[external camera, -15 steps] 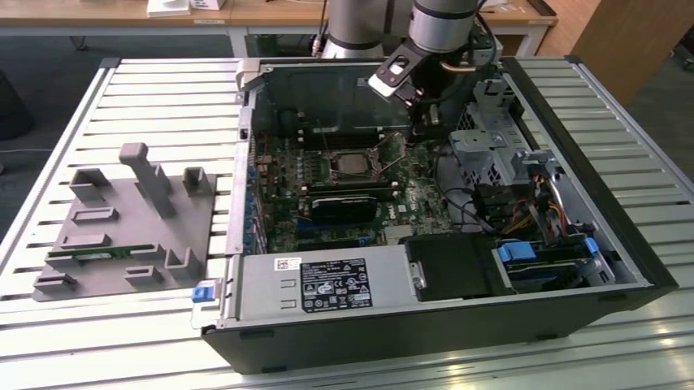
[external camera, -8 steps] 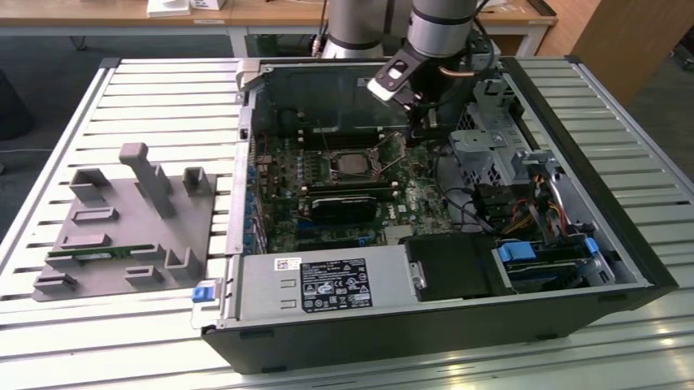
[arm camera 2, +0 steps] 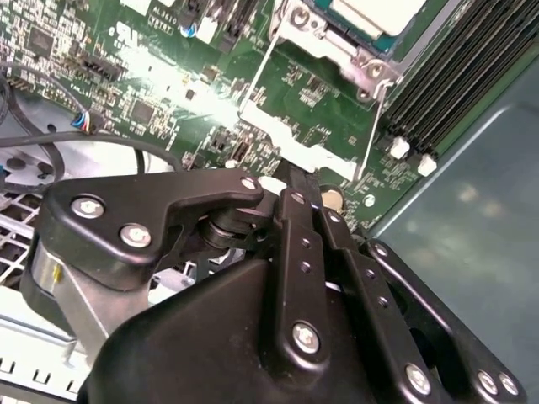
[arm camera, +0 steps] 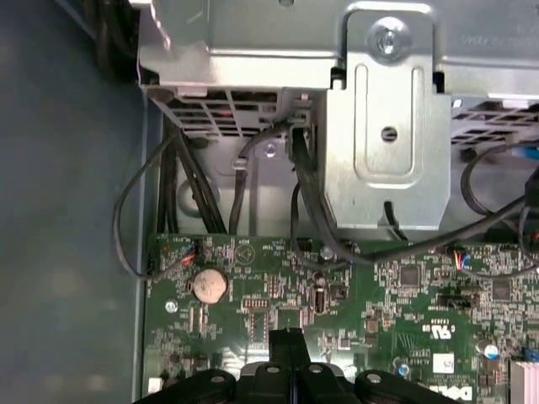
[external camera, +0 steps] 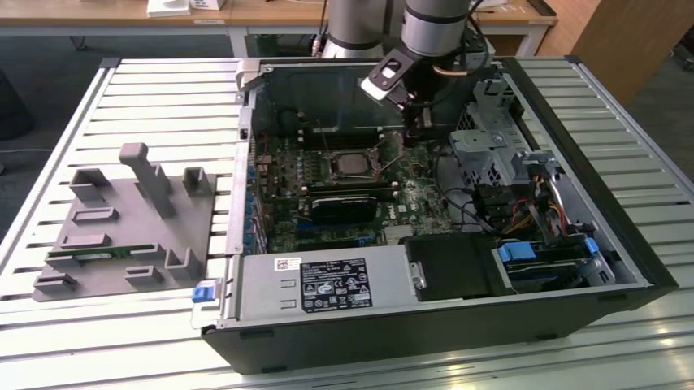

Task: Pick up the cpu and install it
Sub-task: 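Close the cpu cover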

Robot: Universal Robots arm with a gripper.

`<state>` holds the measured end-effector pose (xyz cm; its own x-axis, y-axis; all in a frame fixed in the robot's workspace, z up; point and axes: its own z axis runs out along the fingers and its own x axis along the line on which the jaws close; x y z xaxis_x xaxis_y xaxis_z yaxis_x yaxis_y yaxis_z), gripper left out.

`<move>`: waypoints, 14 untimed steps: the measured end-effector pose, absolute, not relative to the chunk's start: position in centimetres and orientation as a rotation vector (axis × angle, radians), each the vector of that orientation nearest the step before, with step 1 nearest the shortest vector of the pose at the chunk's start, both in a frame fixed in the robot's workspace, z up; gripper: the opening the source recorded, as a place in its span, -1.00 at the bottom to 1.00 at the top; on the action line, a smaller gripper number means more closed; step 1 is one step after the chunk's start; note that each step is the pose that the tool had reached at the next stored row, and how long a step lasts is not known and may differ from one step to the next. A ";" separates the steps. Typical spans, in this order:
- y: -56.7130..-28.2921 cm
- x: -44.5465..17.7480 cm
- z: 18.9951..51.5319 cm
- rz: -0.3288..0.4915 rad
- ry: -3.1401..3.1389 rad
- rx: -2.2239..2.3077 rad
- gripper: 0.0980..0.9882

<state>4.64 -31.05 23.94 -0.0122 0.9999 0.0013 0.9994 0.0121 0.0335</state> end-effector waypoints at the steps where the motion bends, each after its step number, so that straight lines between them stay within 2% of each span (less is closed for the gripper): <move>1: -31.1 4.5 24.0 0.039 2.219 2.192 -0.96; 14: -31.1 2.2 24.0 0.039 2.219 2.192 -0.96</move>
